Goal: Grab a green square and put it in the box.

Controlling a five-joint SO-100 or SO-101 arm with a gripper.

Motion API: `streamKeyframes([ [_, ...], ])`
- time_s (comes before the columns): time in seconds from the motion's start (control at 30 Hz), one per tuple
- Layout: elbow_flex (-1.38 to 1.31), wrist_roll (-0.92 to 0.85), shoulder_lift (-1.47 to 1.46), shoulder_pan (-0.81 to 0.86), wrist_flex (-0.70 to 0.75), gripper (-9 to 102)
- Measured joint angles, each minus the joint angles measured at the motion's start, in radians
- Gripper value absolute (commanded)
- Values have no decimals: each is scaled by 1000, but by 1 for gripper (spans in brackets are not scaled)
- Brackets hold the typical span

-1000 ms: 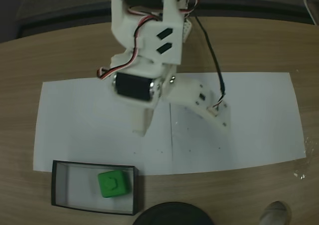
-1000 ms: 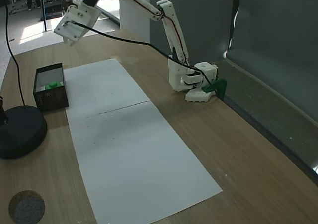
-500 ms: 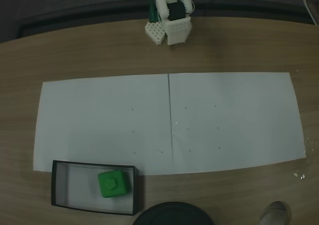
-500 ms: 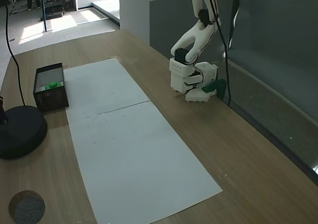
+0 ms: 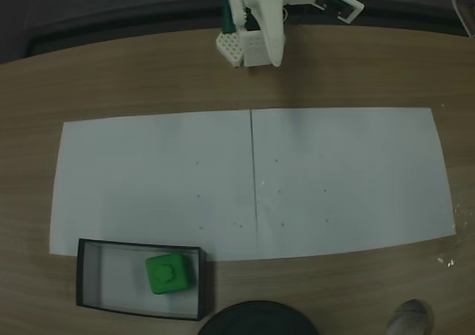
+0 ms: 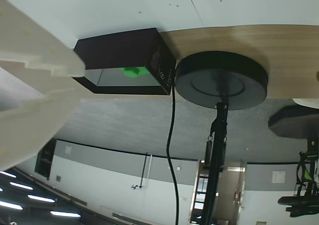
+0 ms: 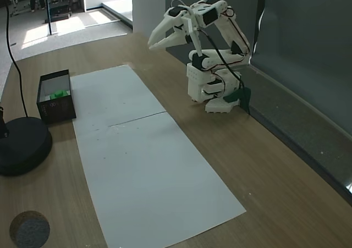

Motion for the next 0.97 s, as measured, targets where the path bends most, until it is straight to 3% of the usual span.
streamKeyframes([
  [0.2,382,0,126,40,-207,0],
  [0.57,640,0,126,46,-235,0],
  [0.8,634,0,126,-6,46,0],
  [0.97,627,0,126,-29,69,0],
])
